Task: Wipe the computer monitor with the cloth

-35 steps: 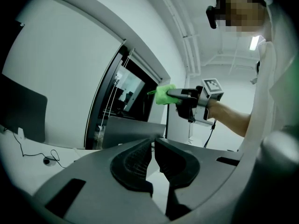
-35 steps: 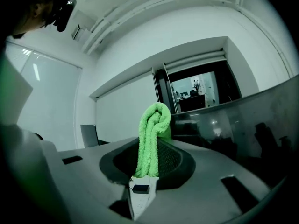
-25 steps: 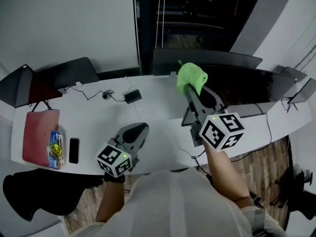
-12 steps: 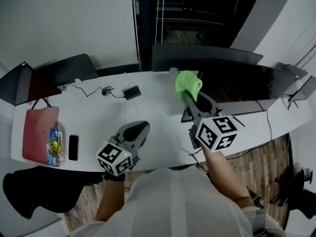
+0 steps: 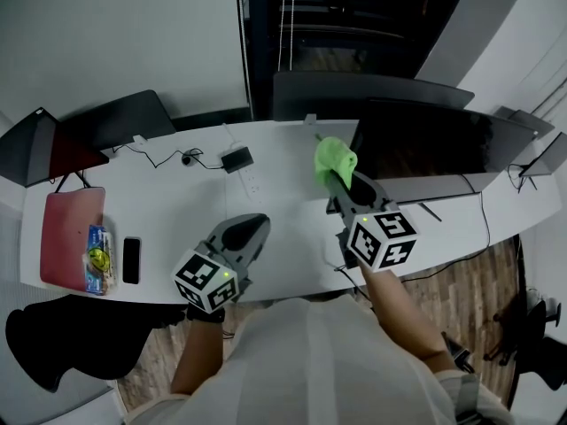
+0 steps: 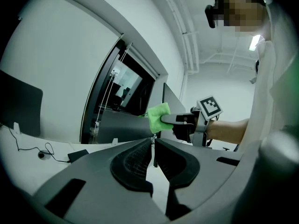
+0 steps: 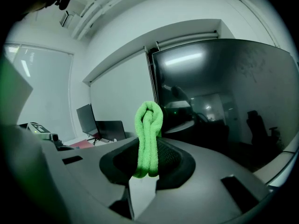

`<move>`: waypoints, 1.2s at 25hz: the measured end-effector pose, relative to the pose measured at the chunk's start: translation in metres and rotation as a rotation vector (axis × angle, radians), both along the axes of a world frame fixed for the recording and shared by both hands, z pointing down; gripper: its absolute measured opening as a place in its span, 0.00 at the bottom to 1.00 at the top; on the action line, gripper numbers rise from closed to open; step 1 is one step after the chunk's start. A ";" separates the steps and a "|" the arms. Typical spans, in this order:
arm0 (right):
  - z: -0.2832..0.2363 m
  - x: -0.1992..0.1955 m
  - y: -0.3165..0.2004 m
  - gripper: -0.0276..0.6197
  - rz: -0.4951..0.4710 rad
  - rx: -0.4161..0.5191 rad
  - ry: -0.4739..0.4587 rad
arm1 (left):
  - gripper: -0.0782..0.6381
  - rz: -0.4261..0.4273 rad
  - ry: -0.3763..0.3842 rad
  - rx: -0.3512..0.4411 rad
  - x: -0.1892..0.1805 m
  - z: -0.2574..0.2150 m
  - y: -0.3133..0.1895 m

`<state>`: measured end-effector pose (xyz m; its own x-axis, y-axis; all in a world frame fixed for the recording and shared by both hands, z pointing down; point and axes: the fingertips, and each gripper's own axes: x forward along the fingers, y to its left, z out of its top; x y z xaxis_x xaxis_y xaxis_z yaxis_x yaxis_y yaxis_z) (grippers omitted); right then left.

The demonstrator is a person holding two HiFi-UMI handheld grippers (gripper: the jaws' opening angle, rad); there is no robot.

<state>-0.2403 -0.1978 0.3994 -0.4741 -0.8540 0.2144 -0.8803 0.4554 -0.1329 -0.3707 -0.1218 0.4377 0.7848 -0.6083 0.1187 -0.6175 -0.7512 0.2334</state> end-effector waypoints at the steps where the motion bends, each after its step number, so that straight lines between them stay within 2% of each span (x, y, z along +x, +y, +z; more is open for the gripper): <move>1: 0.003 0.000 0.000 0.15 0.002 -0.006 0.001 | 0.16 0.001 -0.001 -0.002 0.000 0.001 0.000; 30: 0.100 0.003 0.012 0.15 0.026 -0.182 0.087 | 0.16 0.027 -0.001 -0.035 0.006 0.013 0.004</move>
<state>-0.2375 -0.1854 0.4998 -0.4255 -0.8089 0.4058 -0.9032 0.4078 -0.1341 -0.3644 -0.1180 0.4508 0.8007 -0.5824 0.1404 -0.5974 -0.7591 0.2586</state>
